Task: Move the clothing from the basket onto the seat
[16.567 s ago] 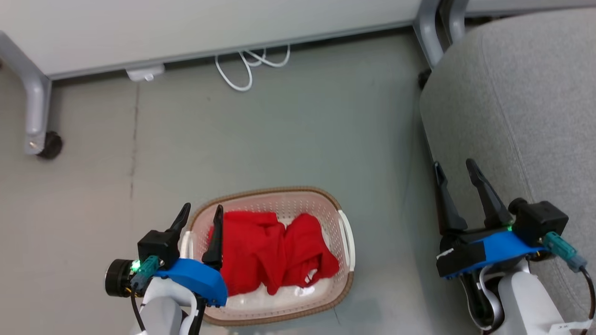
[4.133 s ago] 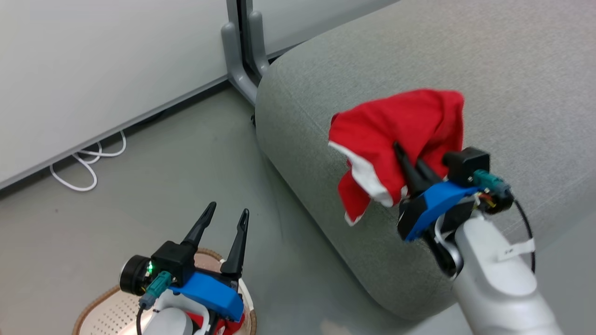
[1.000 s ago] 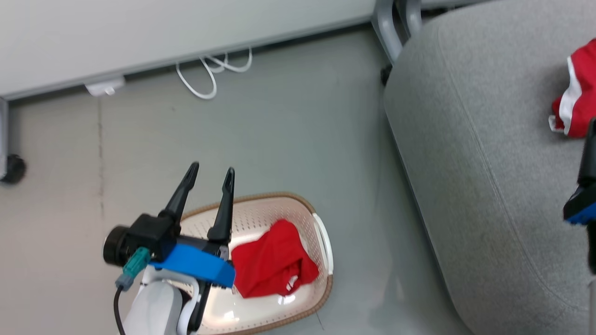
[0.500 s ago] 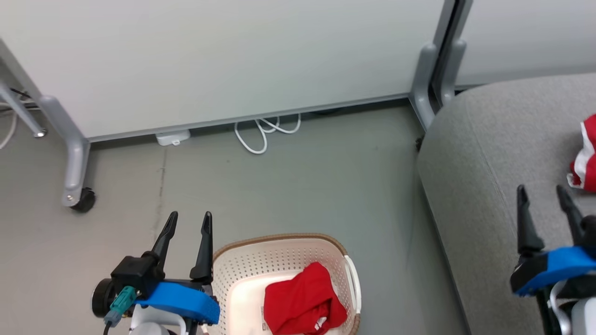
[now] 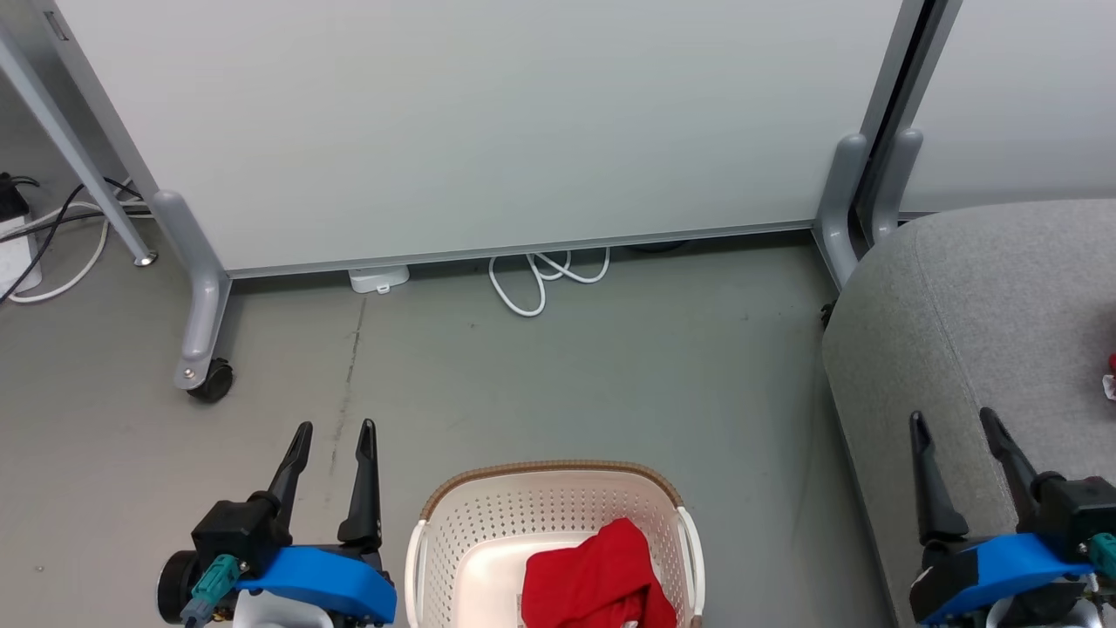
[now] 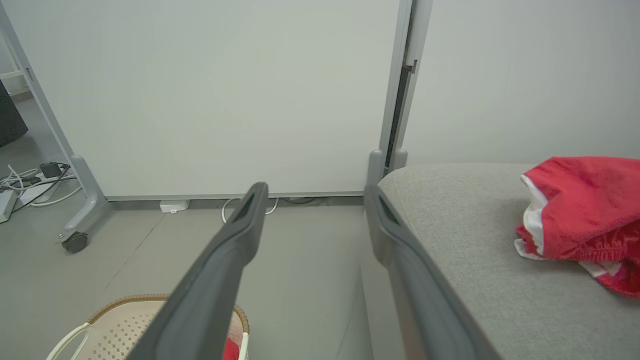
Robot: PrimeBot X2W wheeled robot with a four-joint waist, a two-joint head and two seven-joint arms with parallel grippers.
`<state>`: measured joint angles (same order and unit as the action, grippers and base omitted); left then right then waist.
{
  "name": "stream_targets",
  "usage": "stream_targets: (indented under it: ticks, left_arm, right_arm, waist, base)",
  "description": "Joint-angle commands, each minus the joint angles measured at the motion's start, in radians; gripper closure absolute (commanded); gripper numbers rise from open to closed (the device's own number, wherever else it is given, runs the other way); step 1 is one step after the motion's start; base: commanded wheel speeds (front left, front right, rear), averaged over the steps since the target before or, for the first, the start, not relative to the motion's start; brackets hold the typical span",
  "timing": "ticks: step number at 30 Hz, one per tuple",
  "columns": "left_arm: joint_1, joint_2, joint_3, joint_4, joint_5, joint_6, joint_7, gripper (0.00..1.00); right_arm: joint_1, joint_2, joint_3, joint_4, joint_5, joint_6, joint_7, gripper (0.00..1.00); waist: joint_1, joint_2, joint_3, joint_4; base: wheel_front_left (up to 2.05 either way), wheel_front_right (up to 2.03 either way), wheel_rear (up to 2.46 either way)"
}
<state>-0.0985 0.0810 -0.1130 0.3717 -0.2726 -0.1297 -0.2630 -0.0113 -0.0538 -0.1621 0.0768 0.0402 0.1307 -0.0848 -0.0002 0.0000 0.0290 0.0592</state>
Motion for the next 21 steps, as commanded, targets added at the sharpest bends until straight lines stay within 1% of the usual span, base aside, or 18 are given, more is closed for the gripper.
stream_targets:
  ticks: [1,10,21]
  left_arm:
    - [0.008,0.001,-0.001,0.003,0.002,-0.001,-0.003,0.00]
    - [0.013,0.003,0.008,0.010,0.002,-0.001,-0.003,0.00]
    - [-0.001,0.002,0.004,0.012,0.003,-0.001,-0.003,0.00]
  right_arm:
    - [0.021,0.004,0.015,0.005,0.008,0.000,0.000,0.00]
    - [0.012,0.003,0.094,0.048,0.042,0.000,-0.018,0.00]
    - [-0.006,0.003,0.097,0.056,0.032,0.000,-0.020,0.00]
  waist:
    - [0.0002,0.0000,-0.009,0.010]
    - [0.0002,0.0000,-0.018,0.015]
    - [0.0002,0.0000,-0.001,0.010]
  base:
    - [0.00,0.00,0.00]
    - [0.00,0.00,0.00]
    - [0.00,0.00,0.00]
